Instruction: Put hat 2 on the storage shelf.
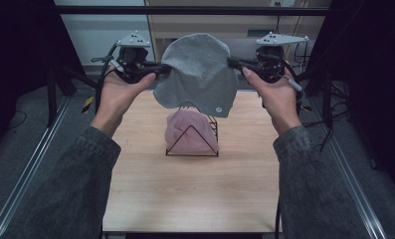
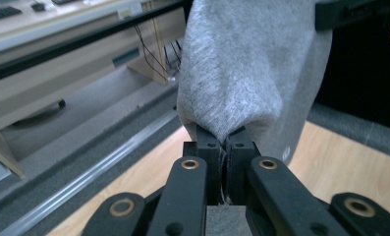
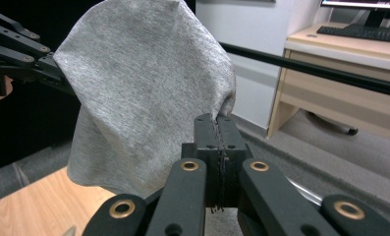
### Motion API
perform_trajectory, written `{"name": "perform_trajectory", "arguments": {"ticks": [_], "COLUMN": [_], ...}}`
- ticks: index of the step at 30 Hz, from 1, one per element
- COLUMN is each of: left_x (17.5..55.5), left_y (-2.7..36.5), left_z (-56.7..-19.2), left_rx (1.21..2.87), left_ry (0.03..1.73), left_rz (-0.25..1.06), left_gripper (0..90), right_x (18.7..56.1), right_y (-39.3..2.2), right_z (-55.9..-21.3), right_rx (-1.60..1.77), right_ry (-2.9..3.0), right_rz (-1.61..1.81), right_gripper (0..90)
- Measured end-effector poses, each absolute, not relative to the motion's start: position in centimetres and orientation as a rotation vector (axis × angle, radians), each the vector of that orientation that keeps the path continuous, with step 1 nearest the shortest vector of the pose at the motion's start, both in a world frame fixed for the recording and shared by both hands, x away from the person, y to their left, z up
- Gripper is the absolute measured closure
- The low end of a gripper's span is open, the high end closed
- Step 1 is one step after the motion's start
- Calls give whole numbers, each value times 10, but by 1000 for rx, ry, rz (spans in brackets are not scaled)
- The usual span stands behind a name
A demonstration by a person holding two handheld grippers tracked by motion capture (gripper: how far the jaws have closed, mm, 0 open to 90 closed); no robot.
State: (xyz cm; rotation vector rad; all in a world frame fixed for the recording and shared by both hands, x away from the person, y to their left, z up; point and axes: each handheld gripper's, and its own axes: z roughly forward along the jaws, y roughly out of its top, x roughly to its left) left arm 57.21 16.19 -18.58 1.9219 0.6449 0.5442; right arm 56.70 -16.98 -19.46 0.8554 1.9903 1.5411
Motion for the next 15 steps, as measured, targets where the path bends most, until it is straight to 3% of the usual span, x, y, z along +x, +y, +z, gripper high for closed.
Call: {"name": "perform_trajectory", "arguments": {"ticks": [15], "left_x": [598], "left_y": [156], "left_z": [-223], "left_rx": [1925], "left_ry": [690], "left_rz": [587], "left_gripper": [874], "right_x": [600], "right_y": [-160], "right_z": [-220], "right_rx": [874], "right_ry": [2006], "right_rz": [1480], "right_gripper": [900]}}
